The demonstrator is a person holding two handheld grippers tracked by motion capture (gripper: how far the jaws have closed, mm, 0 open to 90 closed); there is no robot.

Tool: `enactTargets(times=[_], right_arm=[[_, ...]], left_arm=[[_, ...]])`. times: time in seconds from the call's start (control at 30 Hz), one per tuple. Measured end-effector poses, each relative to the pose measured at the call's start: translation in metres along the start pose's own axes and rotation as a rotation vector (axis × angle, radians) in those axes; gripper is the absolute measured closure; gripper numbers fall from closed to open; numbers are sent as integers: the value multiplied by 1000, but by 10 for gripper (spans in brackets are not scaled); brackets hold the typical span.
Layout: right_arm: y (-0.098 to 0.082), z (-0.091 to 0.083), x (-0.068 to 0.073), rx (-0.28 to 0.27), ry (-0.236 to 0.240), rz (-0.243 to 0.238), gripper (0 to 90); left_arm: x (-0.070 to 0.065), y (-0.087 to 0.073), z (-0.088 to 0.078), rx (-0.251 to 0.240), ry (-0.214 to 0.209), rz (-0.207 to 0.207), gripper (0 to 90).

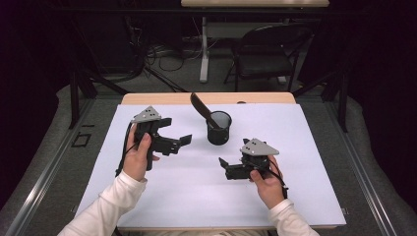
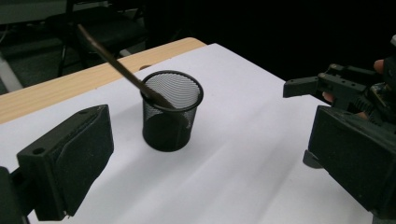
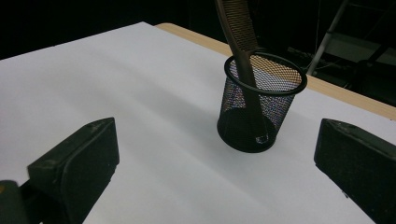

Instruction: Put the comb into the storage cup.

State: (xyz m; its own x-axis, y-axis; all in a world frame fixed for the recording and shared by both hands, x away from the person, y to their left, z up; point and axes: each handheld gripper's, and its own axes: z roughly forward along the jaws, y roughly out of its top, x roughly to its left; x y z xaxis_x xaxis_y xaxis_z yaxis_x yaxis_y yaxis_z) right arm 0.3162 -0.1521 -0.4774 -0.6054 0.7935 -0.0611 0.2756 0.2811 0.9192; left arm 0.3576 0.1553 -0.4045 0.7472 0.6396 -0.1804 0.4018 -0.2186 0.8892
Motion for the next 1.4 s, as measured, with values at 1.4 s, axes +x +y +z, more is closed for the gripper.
enactTargets(times=[1.4], right_arm=[[-18,-57,-33,45,-67,73,4]], left_arm=[[26,-61,-88,-71,107,-61,5]])
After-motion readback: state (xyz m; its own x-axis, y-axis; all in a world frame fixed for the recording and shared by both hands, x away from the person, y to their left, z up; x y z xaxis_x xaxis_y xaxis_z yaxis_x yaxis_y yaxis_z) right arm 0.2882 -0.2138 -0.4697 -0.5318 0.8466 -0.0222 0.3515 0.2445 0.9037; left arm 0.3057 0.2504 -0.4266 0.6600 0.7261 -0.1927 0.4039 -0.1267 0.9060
